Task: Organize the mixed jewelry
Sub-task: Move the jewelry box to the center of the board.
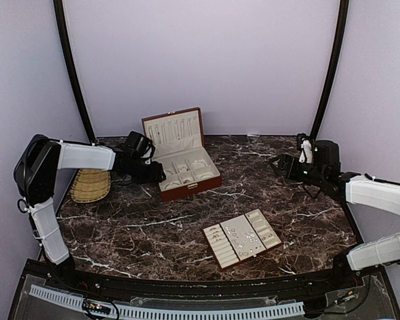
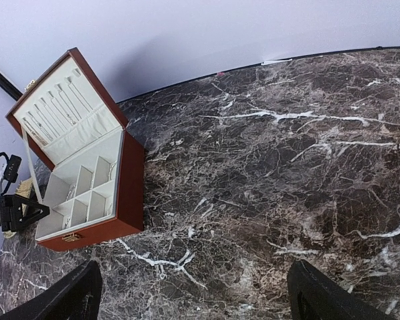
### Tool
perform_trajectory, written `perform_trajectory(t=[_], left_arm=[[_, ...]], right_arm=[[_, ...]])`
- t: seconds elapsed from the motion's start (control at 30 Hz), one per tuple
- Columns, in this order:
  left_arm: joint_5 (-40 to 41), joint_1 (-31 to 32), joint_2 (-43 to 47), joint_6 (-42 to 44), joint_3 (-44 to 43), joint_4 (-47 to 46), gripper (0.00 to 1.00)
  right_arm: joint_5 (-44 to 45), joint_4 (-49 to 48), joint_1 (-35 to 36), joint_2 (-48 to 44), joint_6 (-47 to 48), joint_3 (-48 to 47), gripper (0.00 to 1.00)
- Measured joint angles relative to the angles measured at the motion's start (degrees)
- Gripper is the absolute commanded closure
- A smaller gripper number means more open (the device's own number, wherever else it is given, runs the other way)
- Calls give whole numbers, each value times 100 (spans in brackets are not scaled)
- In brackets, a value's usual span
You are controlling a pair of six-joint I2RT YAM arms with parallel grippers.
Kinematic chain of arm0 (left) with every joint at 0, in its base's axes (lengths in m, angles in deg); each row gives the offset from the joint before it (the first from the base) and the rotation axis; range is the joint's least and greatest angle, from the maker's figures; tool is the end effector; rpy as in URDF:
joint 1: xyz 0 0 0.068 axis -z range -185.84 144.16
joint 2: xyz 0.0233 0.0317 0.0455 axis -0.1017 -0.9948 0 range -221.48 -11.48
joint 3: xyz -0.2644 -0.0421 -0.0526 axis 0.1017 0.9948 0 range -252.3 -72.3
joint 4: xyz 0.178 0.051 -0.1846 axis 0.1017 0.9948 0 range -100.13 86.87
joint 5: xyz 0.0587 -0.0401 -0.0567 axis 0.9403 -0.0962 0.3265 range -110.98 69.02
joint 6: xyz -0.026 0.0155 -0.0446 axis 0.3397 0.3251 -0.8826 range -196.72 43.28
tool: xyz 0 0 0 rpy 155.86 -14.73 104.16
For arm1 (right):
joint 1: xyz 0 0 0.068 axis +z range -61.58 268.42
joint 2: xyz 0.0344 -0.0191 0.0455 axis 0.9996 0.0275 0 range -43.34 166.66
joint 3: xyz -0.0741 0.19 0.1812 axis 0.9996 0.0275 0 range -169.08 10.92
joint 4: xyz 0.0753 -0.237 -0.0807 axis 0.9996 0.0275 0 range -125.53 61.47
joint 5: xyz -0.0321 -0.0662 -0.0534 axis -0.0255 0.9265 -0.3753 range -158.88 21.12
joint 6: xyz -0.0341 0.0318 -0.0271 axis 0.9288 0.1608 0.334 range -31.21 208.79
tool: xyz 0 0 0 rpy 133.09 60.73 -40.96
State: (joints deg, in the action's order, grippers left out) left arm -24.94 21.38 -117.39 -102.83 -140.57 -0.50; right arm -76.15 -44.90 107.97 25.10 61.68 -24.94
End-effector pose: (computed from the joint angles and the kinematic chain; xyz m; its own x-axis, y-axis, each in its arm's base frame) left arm 0.3522 -0.1838 0.1850 -0.8056 -0.0792 -0.5871 0.1598 0.9252 -0.3441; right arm 0.2457 0.0919 0.2345 -0.5319 0.2909 -0.7953 -0.2236 0.8575 0.4633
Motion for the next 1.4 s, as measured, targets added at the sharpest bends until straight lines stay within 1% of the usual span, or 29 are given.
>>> perform_trajectory(t=[0.2,0.33,0.47,0.63,0.8,1.17,1.23,1.4], left_arm=[[-96,0,-168,-11,-15,96,64],[-162,7,-168,0,-13,72,70],[-164,4,-105,13,66,57,75],[-173,28,96,164,363,-118,76],[-162,212,256,321,553,-140,77],[-186,949,378,721,695,-140,73],[-234,1034,400,778,730,-160,68],[-295,1104,673,870,977,-216,49]], right_arm=[[59,4,116,87,-61,22,2],[136,15,186,90,-63,22,2],[216,33,262,103,-61,20,2],[280,46,345,199,-61,13,2],[332,70,444,271,-63,-24,2],[481,94,566,271,-61,-76,2],[503,101,575,269,-61,-76,2],[542,127,597,247,-61,-76,2]])
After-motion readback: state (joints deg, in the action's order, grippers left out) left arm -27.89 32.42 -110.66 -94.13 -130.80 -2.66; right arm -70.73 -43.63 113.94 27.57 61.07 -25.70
